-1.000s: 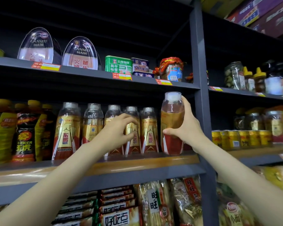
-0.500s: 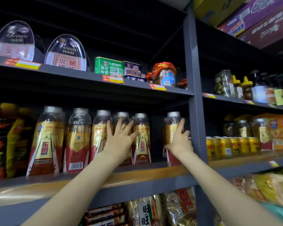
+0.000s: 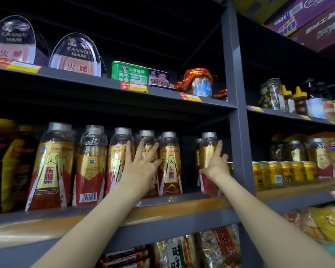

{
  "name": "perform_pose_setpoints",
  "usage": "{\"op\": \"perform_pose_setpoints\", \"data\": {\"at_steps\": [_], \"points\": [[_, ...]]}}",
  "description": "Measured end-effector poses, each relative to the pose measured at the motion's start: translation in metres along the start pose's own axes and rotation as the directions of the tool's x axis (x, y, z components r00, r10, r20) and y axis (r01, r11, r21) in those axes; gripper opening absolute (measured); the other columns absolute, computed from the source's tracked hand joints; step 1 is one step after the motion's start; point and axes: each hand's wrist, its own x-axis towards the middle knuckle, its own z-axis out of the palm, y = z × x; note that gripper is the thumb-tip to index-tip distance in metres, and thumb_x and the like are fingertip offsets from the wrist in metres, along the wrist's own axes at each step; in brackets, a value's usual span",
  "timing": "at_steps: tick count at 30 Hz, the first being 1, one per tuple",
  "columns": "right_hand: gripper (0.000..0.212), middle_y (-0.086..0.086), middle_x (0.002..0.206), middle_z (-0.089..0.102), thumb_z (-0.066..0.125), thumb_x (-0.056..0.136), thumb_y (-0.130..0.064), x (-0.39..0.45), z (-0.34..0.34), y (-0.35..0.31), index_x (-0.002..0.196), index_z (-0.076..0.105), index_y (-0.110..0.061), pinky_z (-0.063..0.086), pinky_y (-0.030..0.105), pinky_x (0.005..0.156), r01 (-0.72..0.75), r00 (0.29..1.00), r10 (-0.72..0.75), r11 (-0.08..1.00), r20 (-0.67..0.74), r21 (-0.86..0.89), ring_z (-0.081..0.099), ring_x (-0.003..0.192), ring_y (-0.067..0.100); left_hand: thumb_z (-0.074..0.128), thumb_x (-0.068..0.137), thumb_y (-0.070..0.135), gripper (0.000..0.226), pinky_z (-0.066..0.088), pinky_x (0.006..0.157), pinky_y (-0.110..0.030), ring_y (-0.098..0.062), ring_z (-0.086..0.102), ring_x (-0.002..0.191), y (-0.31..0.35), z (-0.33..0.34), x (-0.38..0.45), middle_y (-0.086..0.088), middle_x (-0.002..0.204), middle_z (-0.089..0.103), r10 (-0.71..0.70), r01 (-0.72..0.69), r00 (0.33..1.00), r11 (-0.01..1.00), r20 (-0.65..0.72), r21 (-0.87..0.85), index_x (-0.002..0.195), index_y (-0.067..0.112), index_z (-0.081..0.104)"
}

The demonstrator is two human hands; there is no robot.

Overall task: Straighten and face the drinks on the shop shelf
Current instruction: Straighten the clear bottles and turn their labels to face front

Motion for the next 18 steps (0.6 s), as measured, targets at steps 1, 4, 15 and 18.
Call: {"op": "perform_pose_setpoints", "data": {"at_steps": [1, 4, 15, 18], "points": [[0.110, 0.020, 0.156, 0.005, 0.068, 0.083, -0.002, 0.001, 0.000, 0.001, 0.149, -0.017, -0.026, 0.038, 0.045, 0.104, -0.002, 1.000, 0.002, 1.000, 0.008, 0.020, 0.032, 0.136, 0.039, 0.061, 0.087, 0.028, 0.069, -0.017, 0.103, -0.062, -0.036, -0.021, 0.140, 0.000, 0.001, 0.000, -0.002, 0.157, -0.016, 0.000, 0.000, 1.000, 1.000, -0.002, 0.001, 0.145, 0.032, 0.024], [0.110, 0.019, 0.157, 0.000, 0.066, 0.083, 0.002, 0.006, -0.003, 0.003, 0.148, -0.018, -0.027, 0.036, 0.045, 0.105, -0.030, 0.999, 0.029, 0.998, 0.034, 0.051, 0.026, 0.139, 0.039, 0.062, 0.086, 0.027, 0.069, -0.019, 0.102, -0.062, -0.036, -0.021, 0.140, 0.000, 0.003, 0.000, -0.002, 0.156, -0.016, -0.003, 0.003, 1.000, 1.000, -0.012, 0.005, 0.144, 0.033, 0.025], [0.103, 0.016, 0.158, 0.000, 0.061, 0.085, 0.006, 0.010, 0.006, 0.000, 0.150, -0.014, -0.018, 0.027, 0.046, 0.112, -0.068, 0.990, 0.065, 0.998, -0.122, -0.016, 0.016, 0.143, 0.037, 0.062, 0.086, 0.027, 0.066, -0.019, 0.102, -0.061, -0.036, -0.020, 0.141, 0.000, 0.005, 0.001, -0.002, 0.157, -0.015, -0.010, 0.010, 1.000, 1.000, -0.023, -0.001, 0.143, 0.032, 0.029], [0.102, 0.018, 0.157, 0.003, 0.064, 0.084, 0.004, 0.007, 0.012, 0.002, 0.150, -0.011, -0.015, 0.032, 0.046, 0.111, -0.017, 0.987, 0.001, 0.995, -0.162, -0.094, 0.022, 0.140, 0.039, 0.061, 0.086, 0.029, 0.065, -0.019, 0.103, -0.060, -0.035, -0.019, 0.141, -0.001, 0.005, 0.000, -0.001, 0.157, -0.015, -0.010, 0.010, 1.000, 1.000, -0.026, 0.009, 0.143, 0.033, 0.028]]}}
